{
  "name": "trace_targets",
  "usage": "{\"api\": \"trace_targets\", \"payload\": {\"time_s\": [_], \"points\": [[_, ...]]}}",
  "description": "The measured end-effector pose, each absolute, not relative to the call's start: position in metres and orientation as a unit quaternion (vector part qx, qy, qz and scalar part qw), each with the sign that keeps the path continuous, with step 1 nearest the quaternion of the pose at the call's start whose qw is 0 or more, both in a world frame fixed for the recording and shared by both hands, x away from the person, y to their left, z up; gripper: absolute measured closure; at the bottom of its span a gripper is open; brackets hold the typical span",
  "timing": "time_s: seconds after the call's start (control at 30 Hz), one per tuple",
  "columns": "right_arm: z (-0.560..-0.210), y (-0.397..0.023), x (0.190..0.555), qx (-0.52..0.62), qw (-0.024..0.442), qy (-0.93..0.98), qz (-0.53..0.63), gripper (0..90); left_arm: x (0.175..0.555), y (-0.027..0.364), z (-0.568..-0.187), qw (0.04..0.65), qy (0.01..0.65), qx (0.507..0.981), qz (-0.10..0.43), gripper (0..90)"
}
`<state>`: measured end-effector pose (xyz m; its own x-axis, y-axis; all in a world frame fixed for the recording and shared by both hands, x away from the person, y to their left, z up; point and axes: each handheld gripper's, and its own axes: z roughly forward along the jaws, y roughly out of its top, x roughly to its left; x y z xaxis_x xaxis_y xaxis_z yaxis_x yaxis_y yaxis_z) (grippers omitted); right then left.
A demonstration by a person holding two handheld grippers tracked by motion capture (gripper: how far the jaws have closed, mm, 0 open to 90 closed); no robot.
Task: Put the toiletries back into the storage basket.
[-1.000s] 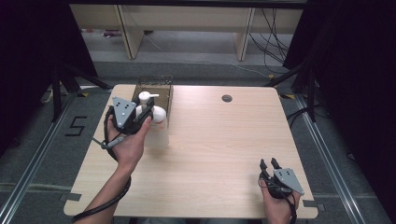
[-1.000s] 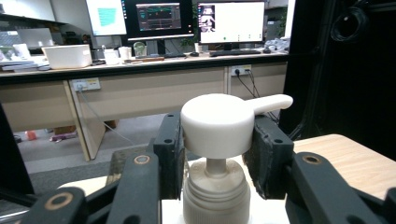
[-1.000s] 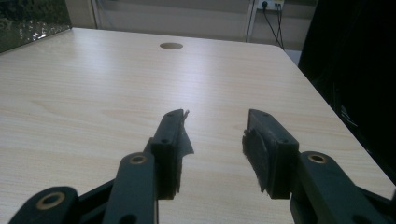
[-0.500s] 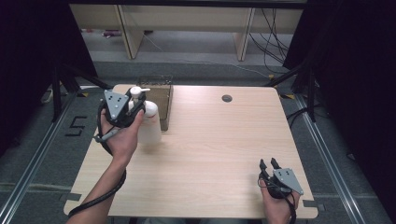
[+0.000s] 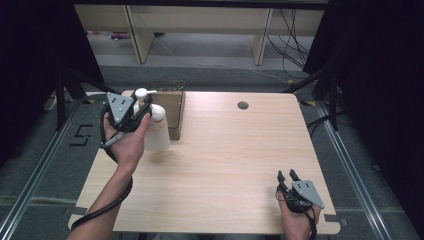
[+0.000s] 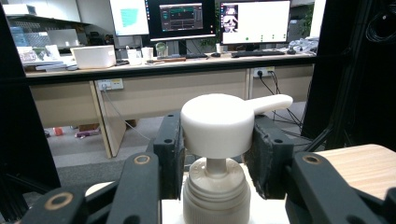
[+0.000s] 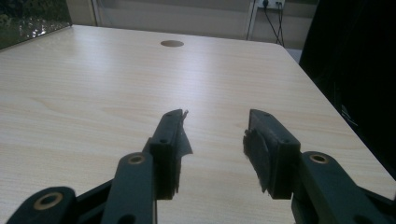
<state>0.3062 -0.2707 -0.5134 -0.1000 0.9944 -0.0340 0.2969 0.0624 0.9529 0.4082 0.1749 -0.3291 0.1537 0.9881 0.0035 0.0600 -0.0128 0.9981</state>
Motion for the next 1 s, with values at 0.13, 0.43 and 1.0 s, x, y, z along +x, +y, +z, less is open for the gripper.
{"api": "trace_targets", "payload": {"time_s": [0.13, 0.43, 1.0], "points": [[-0.513, -0.271, 0.306, 0.533, 0.407, 0.605, 0.429, 56.8, 0.409, 0.176, -0.326, 0.521, 0.474, 0.55, 0.448, 59.4], [-0.513, -0.271, 0.306, 0.536, 0.404, 0.604, 0.43, 56.5, 0.412, 0.178, -0.32, 0.524, 0.473, 0.546, 0.451, 59.4], [-0.514, -0.27, 0.307, 0.536, 0.403, 0.604, 0.431, 56.0, 0.417, 0.181, -0.312, 0.525, 0.473, 0.54, 0.457, 59.4]]}}
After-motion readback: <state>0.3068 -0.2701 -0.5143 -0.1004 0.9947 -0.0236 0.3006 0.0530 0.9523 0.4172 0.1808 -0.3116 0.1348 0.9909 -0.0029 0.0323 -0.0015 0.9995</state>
